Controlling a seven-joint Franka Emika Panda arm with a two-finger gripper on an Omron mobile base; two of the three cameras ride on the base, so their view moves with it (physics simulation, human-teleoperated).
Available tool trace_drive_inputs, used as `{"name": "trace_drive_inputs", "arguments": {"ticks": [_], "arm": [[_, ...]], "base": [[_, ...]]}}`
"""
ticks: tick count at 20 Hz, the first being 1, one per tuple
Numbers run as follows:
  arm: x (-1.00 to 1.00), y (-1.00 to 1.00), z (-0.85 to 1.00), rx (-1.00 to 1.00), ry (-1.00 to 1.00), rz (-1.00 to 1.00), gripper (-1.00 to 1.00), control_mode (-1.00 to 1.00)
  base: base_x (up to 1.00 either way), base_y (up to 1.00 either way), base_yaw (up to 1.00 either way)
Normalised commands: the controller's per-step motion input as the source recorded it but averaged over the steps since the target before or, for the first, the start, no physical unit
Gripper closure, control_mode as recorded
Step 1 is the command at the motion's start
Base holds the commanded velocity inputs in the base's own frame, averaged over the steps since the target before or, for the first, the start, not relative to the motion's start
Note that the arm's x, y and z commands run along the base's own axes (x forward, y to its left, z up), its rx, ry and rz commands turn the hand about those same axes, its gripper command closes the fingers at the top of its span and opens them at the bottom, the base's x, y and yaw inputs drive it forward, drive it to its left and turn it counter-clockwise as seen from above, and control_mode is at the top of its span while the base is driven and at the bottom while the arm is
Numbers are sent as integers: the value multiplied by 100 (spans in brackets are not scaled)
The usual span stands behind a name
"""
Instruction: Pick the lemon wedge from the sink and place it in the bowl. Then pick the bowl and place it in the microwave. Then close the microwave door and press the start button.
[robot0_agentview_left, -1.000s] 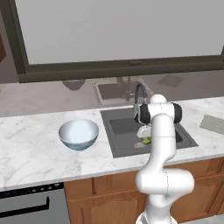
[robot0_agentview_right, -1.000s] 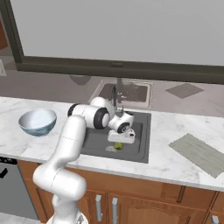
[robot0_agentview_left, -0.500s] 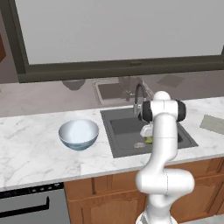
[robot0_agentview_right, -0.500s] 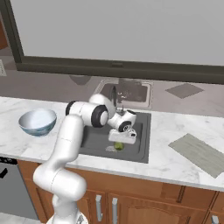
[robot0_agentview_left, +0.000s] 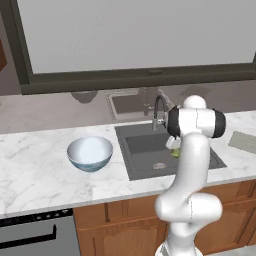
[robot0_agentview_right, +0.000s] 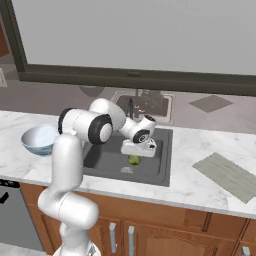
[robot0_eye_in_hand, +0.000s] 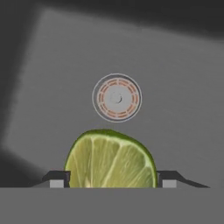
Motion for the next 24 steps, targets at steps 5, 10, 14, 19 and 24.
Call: {"name": "trace_drive_inputs", "arguments": {"ticks": [5,10,14,19,24], "arm": [[-83,23,93,0,-8,0,100,-100],[-79,91,96,-13,-12,0,100,-100],[-87,100,58,-14,-5,0,100,-100],[-65,100,56,-15,0,0,100,-100],[-26,100,76,-13,0,0,100,-100]], "base": [[0,0,0],[0,0,0],[0,0,0],[0,0,0],[0,0,0]]}}
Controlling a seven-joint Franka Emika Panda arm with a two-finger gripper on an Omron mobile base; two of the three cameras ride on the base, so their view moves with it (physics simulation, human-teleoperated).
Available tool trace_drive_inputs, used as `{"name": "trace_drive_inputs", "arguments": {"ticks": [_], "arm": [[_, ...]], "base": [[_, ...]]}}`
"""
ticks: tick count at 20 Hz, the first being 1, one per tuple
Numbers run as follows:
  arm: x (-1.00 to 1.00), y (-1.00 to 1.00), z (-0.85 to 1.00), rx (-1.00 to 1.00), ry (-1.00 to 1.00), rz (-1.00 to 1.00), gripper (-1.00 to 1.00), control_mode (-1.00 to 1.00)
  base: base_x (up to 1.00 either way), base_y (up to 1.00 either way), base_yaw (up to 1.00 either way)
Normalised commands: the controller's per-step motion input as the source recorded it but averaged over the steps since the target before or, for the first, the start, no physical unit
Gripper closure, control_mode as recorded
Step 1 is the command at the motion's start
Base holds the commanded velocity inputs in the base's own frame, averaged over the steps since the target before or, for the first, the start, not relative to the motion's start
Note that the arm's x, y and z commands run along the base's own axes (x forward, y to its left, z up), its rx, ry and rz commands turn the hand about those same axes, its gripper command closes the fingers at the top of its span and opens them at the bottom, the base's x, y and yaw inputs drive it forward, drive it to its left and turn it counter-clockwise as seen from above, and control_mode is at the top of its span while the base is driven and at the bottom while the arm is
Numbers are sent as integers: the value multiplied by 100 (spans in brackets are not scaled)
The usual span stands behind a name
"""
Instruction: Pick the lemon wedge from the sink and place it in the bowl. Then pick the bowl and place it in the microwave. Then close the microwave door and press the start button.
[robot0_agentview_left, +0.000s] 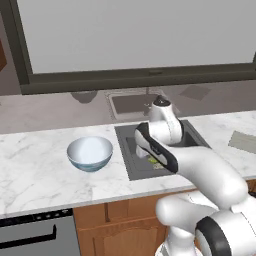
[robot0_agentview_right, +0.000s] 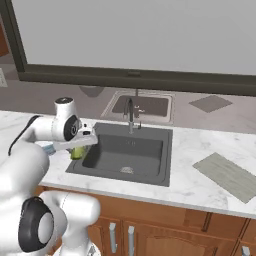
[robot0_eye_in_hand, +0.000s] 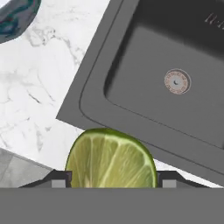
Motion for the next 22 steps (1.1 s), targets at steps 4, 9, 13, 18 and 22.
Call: {"name": "trace_drive_inputs", "arguments": {"ticks": [4,9,13,18,22], "arm": [[0,100,97,-8,0,0,100,-100],[12,100,57,-2,0,2,100,-100],[19,87,3,0,-2,8,100,-100],[37,56,-11,3,0,11,100,-100],[55,41,-10,4,0,10,100,-100]], "base": [[0,0,0],[0,0,0],[0,0,0],[0,0,0],[0,0,0]]}}
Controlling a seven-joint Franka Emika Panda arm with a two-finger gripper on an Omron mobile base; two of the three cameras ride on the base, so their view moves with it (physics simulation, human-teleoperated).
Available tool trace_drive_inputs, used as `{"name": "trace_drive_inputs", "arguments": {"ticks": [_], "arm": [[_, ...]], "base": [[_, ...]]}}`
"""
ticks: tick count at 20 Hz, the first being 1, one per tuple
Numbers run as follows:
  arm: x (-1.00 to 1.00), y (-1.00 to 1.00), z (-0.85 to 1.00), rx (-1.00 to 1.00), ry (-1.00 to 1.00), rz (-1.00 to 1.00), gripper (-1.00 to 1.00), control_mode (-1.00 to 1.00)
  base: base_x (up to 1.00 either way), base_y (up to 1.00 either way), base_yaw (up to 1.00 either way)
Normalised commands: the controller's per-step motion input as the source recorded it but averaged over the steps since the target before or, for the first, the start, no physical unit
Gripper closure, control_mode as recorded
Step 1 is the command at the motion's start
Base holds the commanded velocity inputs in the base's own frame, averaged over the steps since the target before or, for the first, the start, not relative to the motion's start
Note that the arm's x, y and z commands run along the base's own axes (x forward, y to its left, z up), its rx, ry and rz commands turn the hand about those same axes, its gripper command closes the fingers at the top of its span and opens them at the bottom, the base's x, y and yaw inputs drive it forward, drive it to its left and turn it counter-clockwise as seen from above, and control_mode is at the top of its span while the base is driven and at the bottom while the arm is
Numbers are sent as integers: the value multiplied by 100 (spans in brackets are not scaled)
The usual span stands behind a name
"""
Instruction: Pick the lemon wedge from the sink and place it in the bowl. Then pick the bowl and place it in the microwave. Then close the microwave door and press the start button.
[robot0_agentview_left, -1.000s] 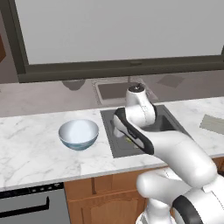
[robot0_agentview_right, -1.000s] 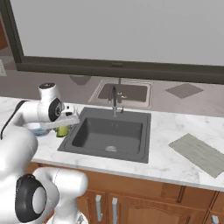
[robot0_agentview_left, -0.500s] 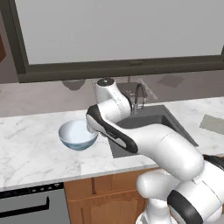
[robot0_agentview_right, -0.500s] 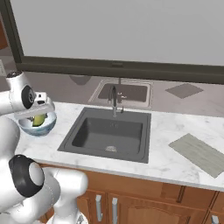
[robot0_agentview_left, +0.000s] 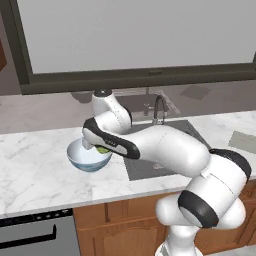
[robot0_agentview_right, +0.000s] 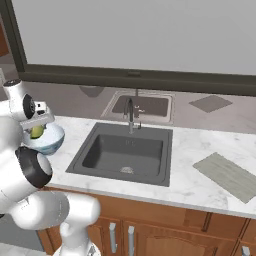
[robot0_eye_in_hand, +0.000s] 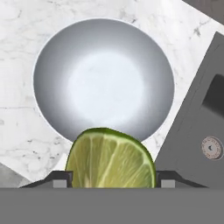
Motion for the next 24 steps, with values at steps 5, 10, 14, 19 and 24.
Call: {"name": "trace_drive_inputs", "arguments": {"ticks": [5,10,14,19,24], "arm": [[43,10,-35,3,0,2,100,-100],[46,10,-55,2,0,1,100,-100],[47,26,-51,0,0,0,100,-100],[32,32,-39,0,0,0,100,-100],[17,25,-34,0,0,0,100,-100]], "base": [[0,0,0],[0,0,0],[0,0,0],[0,0,0],[0,0,0]]}}
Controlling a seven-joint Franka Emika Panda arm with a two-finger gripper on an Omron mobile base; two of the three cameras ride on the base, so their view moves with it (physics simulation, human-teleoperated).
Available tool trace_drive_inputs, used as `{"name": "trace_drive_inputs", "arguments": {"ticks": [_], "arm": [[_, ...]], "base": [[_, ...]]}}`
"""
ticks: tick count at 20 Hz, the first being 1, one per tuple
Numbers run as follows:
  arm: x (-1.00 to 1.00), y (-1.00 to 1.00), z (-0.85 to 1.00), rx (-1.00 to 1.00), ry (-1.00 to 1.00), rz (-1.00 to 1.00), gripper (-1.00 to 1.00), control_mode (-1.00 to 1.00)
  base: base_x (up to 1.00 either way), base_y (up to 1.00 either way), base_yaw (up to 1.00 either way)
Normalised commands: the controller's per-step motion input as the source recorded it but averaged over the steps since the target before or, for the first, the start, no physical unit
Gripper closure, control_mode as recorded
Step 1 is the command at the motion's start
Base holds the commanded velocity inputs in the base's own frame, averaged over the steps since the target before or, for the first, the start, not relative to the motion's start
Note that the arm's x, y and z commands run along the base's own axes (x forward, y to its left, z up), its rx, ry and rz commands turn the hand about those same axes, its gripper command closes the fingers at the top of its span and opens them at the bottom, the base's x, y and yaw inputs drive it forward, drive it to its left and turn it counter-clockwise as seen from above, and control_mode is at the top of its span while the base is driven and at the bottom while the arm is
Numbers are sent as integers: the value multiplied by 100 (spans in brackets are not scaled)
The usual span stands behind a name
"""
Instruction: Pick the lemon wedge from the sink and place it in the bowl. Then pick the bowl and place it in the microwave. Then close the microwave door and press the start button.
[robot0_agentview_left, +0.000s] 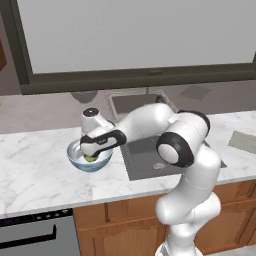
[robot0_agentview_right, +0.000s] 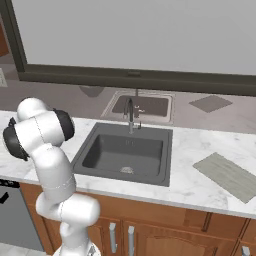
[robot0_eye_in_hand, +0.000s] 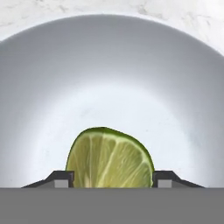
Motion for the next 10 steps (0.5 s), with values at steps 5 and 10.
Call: {"name": "trace_drive_inputs", "arguments": {"ticks": [5,10], "arm": [[4,9,-10,0,0,0,-100,-100],[0,0,12,0,0,0,-100,-100]], "base": [[0,0,0],[0,0,0]]}}
